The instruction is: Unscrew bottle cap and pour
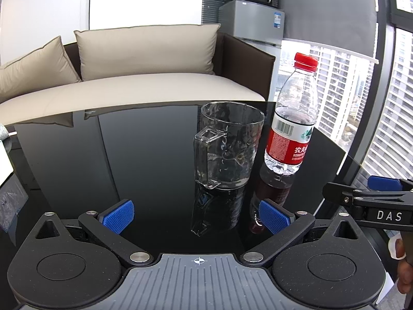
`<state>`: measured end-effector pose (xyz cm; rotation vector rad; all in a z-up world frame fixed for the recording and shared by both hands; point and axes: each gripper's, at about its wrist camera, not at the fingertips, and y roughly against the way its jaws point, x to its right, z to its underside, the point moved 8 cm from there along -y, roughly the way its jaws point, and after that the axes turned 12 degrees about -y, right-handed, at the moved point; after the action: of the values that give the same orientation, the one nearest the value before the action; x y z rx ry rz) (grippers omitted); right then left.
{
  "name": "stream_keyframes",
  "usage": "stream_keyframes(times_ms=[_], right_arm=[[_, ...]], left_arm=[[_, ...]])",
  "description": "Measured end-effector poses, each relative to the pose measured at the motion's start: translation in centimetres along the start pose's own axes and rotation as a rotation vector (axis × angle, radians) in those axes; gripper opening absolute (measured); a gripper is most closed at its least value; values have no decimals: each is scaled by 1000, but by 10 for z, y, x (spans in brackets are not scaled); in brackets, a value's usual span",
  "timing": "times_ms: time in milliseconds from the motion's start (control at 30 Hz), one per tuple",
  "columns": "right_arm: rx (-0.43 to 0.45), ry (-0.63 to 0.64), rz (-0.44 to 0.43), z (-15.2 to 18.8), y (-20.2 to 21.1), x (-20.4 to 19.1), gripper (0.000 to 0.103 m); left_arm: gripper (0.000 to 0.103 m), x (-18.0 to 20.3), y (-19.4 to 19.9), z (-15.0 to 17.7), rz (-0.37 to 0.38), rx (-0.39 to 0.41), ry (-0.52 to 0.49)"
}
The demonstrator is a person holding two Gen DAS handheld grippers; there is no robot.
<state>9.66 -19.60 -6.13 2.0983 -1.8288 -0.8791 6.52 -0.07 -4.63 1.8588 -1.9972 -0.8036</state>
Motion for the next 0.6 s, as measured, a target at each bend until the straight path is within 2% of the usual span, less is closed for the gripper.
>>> stream_keyframes(times_ms=[600], right_arm=[[4,8,-4,-2,3,2,103]], left_arm=[[102,5,-5,4,-9,4,1]])
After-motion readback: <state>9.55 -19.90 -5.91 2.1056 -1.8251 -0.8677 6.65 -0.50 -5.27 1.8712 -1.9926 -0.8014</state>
